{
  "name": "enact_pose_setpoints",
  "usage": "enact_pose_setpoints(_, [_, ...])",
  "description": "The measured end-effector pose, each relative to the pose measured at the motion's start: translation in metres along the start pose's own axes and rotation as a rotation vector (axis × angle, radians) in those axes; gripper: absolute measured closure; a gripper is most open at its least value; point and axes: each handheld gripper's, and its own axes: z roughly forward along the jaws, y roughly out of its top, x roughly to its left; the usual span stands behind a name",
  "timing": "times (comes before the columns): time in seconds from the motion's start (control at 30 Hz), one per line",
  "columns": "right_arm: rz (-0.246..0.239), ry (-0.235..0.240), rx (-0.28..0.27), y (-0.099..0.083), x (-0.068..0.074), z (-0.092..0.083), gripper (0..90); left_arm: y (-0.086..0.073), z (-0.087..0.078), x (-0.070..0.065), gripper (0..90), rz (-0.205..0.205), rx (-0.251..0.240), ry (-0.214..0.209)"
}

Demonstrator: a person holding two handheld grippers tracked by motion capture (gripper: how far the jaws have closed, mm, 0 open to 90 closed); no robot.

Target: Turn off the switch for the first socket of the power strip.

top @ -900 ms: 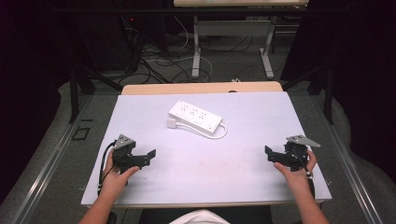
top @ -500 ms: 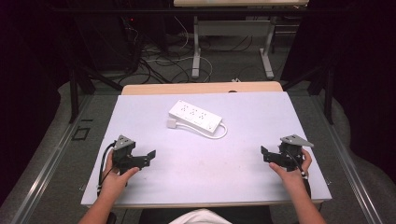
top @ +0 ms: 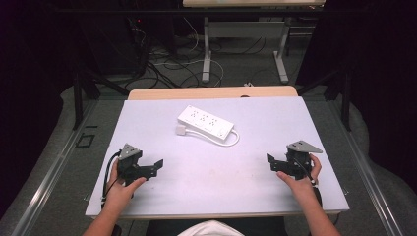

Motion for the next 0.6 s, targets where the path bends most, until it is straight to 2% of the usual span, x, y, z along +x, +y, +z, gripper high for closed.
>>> enact_pose_setpoints(0.1, [0.003, 0.024, 0.008, 0.001, 0.003, 0.002, 15.8, 0.0, -0.001, 0.0, 4.9, -0.001, 0.007, 0.004])
enact_pose_setpoints(0.2, [-0.018, 0.03, 0.011, 0.001, 0.007, 0.004, 16.3, 0.0, -0.001, 0.0, 4.9, 0.0, 0.009, 0.005])
enact_pose_setpoints(0.47, [-0.023, 0.064, 0.028, 0.004, 0.014, 0.011, 18.0, -0.001, -0.001, 0.001, 5.0, -0.006, 0.012, 0.011])
enact_pose_setpoints(0.6, [-0.031, 0.077, 0.035, 0.008, 0.017, 0.014, 18.7, -0.002, -0.002, 0.002, 5.0, -0.008, 0.01, 0.031])
